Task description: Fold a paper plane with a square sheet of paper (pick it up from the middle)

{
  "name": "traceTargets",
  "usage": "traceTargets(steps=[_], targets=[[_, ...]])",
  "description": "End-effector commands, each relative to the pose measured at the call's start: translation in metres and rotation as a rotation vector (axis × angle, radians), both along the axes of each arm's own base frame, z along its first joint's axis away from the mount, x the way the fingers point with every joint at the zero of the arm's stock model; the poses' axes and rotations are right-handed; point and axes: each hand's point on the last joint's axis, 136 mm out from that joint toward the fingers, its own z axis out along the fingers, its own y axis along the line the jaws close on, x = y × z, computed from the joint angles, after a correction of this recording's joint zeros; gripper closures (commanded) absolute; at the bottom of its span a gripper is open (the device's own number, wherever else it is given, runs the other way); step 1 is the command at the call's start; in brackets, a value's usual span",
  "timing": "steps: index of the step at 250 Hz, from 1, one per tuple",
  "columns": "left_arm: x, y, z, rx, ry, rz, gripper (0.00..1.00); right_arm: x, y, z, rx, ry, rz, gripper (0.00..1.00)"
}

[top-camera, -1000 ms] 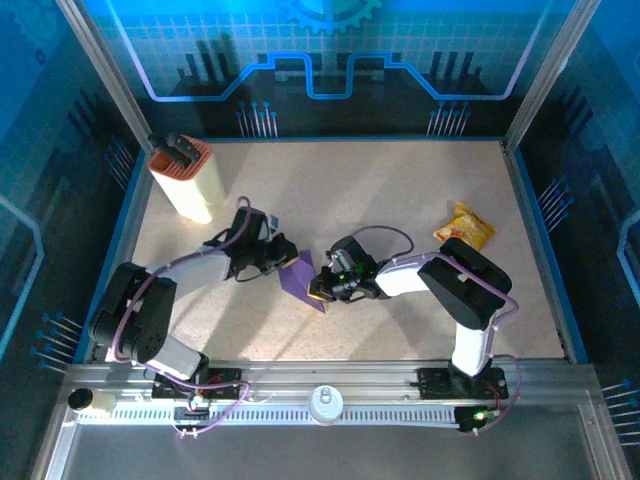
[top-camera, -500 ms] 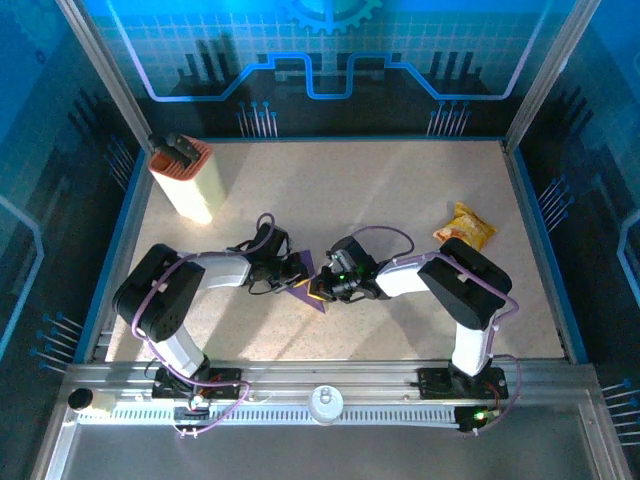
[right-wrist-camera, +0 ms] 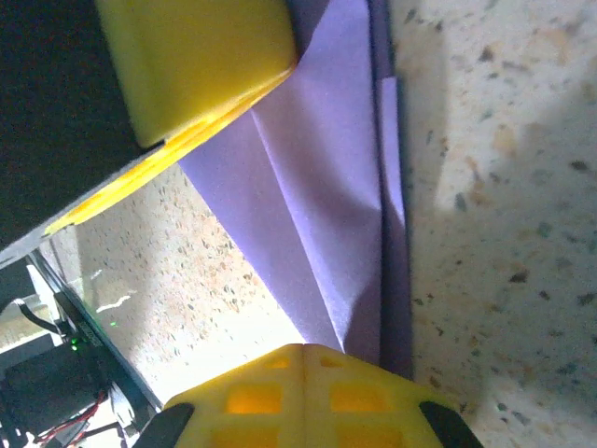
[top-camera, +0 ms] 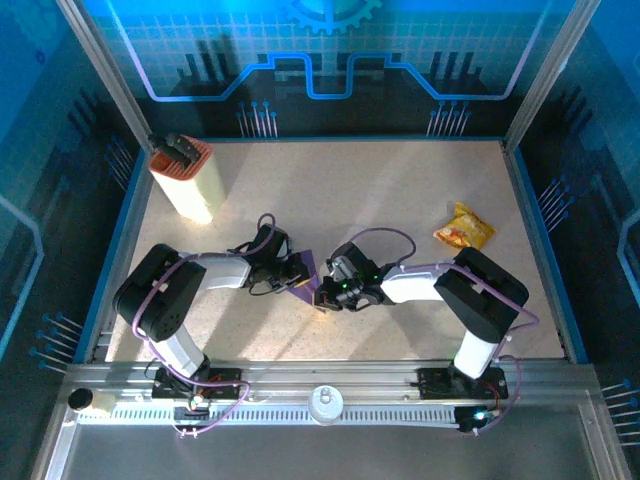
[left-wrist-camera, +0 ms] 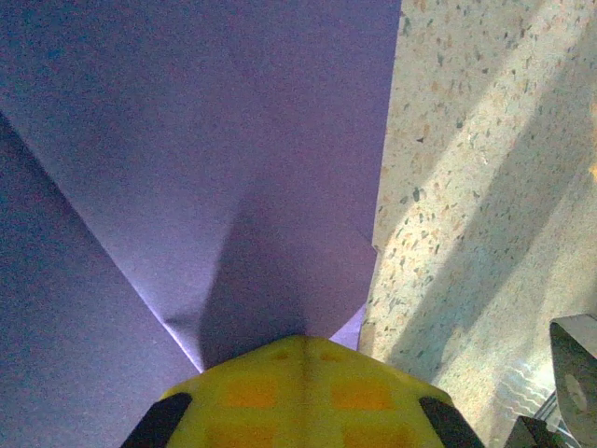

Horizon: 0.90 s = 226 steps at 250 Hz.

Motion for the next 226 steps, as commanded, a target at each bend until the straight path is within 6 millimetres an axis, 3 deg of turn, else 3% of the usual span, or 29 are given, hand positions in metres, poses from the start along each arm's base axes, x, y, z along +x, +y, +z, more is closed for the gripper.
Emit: traceTargets(steps=[1,43,78,108,138,157,201,226], targets=[[-0.019,0.023,-0.035,0.122,0.079,0.003,0.98,-0.004,0.003,-0.003,-0.04,-0.006,0.067,1.0],[-0.02,0.022,-0.035,0.123,0.08,-0.011,0.98,0.0,-0.011,-0.021,-0.058,0.037,0.046,1.0],[-0.019,0.022,-0.037,0.127,0.086,-0.01,0.98,-0.026,-0.032,-0.038,-0.089,0.084,0.062,1.0],[-0.019,0.023,-0.039,0.127,0.09,-0.006,0.98,-0.049,-0.045,-0.04,-0.1,0.089,0.091,1.0],[-0.019,0.024,-0.04,0.125,0.088,-0.006,0.98,-0.059,-0.053,-0.039,-0.091,0.092,0.101,1.0],[-0.021,0.023,-0.04,0.118,0.089,-0.008,0.98,-0.057,-0.053,-0.032,-0.063,0.084,0.087,1.0],[-0.023,0.018,-0.039,0.078,0.084,-0.022,0.98,-0.039,-0.034,0.017,0.049,-0.018,0.081,1.0],[-0.023,0.016,-0.037,0.068,0.083,-0.026,0.98,-0.027,-0.019,0.033,0.086,-0.046,0.087,1.0]])
